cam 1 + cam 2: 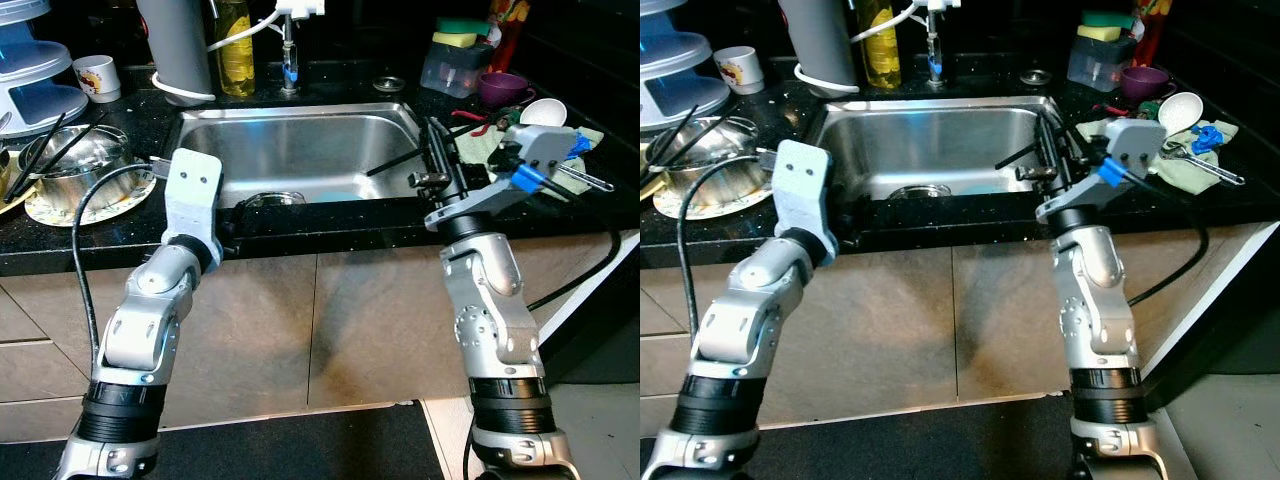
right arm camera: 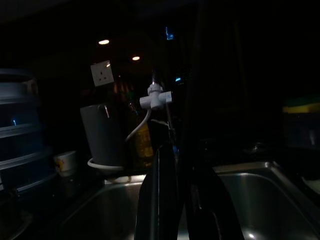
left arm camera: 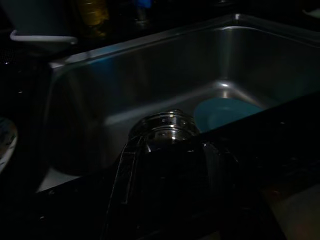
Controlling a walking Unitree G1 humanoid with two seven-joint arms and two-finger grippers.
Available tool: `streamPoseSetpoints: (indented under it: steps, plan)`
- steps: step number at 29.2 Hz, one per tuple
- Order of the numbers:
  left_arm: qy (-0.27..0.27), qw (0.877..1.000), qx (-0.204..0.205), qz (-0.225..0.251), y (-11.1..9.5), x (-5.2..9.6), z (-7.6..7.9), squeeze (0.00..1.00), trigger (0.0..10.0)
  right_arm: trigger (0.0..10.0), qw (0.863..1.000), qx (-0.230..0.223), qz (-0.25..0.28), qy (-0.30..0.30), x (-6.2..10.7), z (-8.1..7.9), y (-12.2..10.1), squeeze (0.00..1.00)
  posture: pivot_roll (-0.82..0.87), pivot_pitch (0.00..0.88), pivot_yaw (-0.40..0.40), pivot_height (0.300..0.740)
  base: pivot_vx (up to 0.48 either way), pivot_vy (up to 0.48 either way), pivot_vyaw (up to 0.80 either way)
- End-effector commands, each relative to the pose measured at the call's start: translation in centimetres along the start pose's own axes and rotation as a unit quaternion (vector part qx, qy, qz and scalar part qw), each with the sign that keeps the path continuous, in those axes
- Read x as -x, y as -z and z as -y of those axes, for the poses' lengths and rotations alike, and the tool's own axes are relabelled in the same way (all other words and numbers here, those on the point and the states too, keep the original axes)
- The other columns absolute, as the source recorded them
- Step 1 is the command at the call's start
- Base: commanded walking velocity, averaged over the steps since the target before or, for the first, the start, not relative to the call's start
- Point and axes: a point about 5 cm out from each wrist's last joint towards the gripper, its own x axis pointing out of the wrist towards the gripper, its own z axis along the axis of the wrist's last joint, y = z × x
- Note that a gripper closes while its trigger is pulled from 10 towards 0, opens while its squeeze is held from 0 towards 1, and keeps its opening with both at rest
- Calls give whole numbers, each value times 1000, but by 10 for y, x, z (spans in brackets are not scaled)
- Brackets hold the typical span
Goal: Kitchen organization
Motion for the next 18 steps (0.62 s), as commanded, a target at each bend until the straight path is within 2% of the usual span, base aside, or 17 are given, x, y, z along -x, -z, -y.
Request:
streamPoseSetpoints:
  steps: [1, 18]
  plan:
    - [8, 1000, -3, 3, -1, 1, 2, 0, 10000, 10000, 1000, 6, -2, -1, 1, -1, 4, 0, -45, 134, 2, 740, 300, 0, 0]
    - [12, 1000, -1, 10, -5, 1, 1, 0, 10000, 10000, 1000, 7, -2, -8, 1, -3, 5, 0, -43, 138, 3, 740, 324, 0, 0]
